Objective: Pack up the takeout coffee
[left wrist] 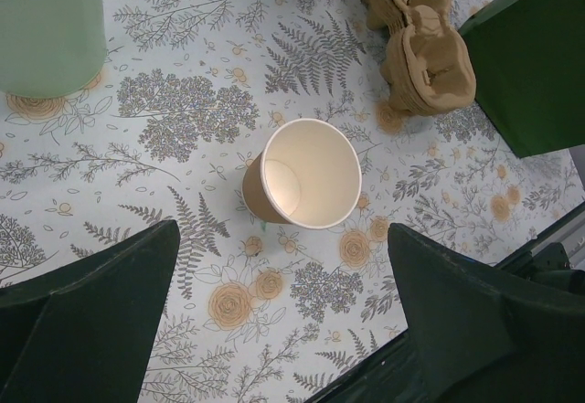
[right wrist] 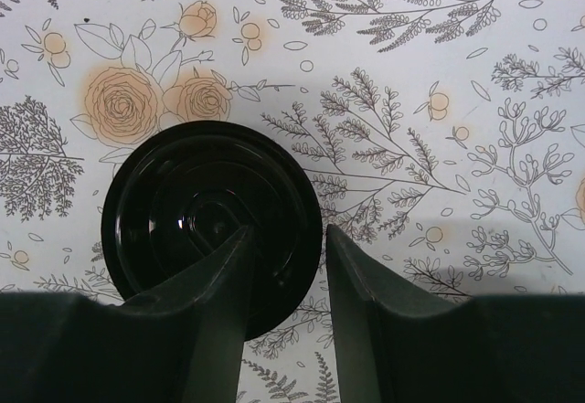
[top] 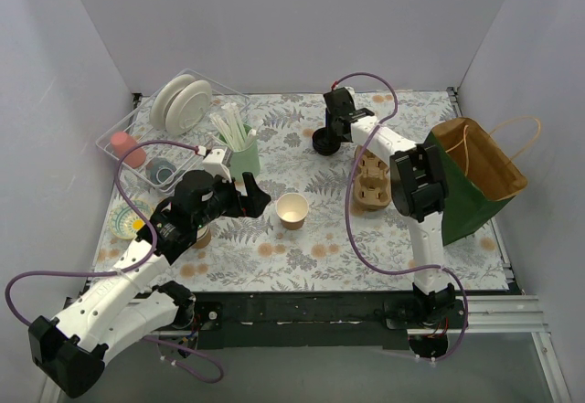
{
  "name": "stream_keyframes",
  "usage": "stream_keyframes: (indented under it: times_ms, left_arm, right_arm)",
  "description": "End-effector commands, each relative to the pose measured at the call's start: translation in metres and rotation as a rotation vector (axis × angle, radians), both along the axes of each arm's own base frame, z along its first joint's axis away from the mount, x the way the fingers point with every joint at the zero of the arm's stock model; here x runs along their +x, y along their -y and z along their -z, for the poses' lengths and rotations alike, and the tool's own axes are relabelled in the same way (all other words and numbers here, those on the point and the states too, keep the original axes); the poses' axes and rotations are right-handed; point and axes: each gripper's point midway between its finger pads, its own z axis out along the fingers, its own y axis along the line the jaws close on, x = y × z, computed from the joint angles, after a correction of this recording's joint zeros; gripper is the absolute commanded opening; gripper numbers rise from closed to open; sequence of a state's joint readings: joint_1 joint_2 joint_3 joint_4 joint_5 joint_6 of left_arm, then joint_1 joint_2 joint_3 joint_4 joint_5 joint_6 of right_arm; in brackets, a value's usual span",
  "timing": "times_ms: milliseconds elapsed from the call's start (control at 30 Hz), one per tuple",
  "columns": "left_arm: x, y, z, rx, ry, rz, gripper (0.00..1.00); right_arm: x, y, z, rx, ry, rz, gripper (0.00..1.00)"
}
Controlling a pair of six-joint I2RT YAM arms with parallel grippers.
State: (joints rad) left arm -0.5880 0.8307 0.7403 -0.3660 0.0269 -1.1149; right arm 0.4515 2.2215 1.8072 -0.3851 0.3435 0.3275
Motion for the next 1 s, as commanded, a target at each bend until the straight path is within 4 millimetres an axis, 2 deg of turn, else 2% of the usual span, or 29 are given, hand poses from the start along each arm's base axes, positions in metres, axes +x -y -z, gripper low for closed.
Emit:
stream_keyframes:
  times_ms: [0, 300, 467, 567, 733, 933, 967]
  left_arm:
    - [0.0, -0.001, 0.0, 0.007, 0.014, 0.006, 0.98]
    - [0.0, -0.002, 0.001, 0.01, 0.01, 0.003, 0.98]
    - [0.0, -0.001, 0.002, 0.009, 0.008, 0.007, 0.98]
    - [0.0, 0.0, 0.003, 0.011, 0.002, 0.01, 0.98]
    - [0.0, 0.0, 0.004, 0.012, 0.0, 0.012, 0.98]
    - [-0.001, 0.0, 0.004, 0.014, 0.0, 0.016, 0.98]
    - [-0.001, 0.0, 0.005, 0.013, -0.001, 0.015, 0.98]
  right_arm:
    - [0.012, -0.001, -0.018, 0.027, 0.032, 0.033, 0.41]
    - [0.013, 0.004, -0.033, 0.017, 0.069, 0.041, 0.24]
    - [0.014, 0.004, -0.039, 0.013, 0.081, 0.043, 0.28]
    - [0.014, 0.003, -0.038, 0.016, 0.082, 0.03, 0.17]
    - [0.013, 0.002, -0.044, 0.028, 0.094, 0.027, 0.18]
    - [0.013, 0.0, -0.06, 0.044, 0.122, 0.016, 0.26]
    - [0.014, 0.0, -0.06, 0.042, 0.123, 0.013, 0.24]
